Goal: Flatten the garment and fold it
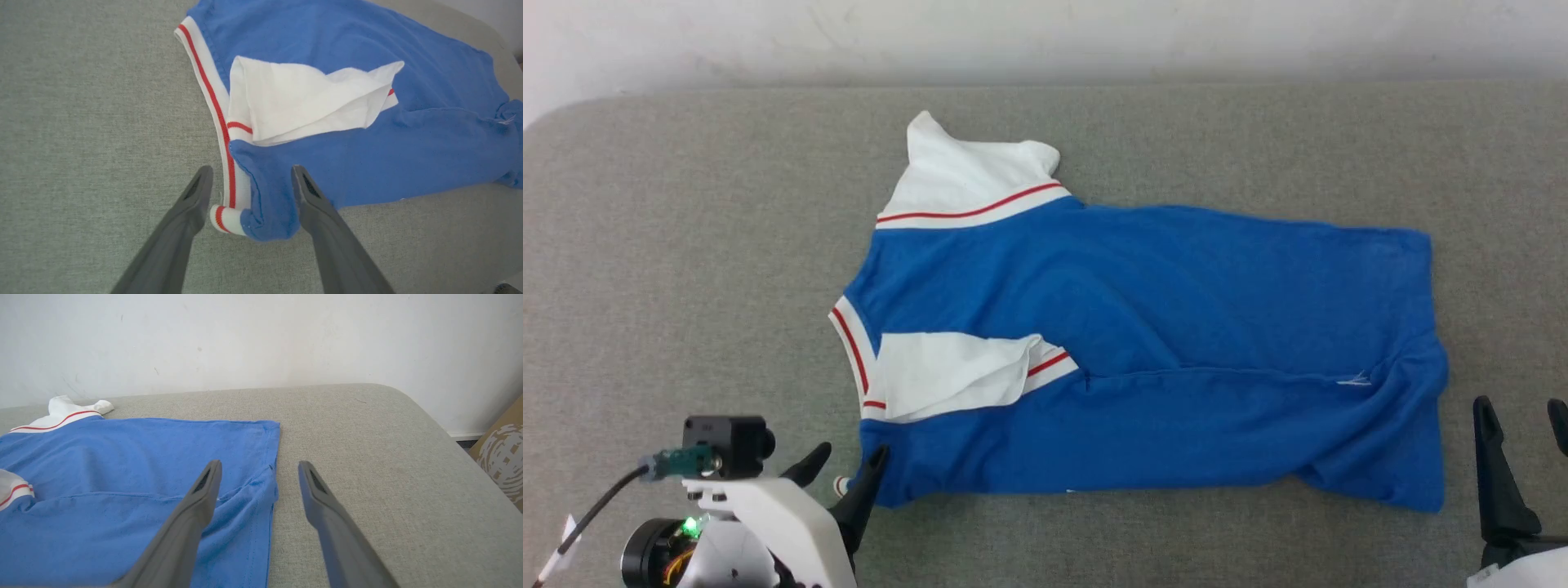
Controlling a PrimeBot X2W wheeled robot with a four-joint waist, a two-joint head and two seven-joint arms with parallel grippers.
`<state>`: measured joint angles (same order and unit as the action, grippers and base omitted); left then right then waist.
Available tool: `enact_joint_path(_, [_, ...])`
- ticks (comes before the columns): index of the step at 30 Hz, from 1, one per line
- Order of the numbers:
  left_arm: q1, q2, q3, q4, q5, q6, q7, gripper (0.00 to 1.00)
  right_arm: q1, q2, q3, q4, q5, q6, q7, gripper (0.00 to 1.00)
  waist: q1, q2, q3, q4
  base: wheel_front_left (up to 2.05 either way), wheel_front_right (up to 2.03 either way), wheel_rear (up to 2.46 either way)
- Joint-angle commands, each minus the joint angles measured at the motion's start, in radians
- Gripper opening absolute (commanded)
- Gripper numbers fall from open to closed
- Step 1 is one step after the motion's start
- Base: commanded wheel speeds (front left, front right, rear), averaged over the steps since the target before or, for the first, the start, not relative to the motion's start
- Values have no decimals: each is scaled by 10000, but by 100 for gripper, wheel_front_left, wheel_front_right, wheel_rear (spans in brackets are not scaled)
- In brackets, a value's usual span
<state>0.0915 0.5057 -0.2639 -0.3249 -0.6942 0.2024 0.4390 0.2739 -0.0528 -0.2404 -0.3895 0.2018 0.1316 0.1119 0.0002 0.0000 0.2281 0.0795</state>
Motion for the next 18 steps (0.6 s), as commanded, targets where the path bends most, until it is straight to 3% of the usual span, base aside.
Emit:
enact_joint_path(1, [-291,48,-41,105,-96,108,280,100,-165,25,7,31,-19,-9,-33,100,-2,0,307,-144,0,0,0])
enact_joint_path(7, [-492,44,-239,672,-339,447,1240,100,-289,25,-52,89,-44,-9,-45,100,-2,0,613,-309,0,0,0])
enact_joint_path(12, [-575,-315,-337,912,-893,531,1692,100,-372,25,-64,94,-56,-9,-4,100,-2,0,756,-351,0,0,0])
enact_joint_path(13, [-605,-359,-349,939,-947,514,1707,68,-396,25,-57,95,-66,-9,8,100,-2,0,778,-351,0,0,0])
enact_joint_path(14, [-644,-383,-364,970,-950,478,1674,2,-424,25,-28,94,-88,-9,31,100,-2,0,793,-349,0,0,0])
enact_joint_path(18, [-686,-588,-281,1147,-985,428,1295,0,-562,26,189,54,-266,-9,203,100,-2,0,735,-340,0,0,0])
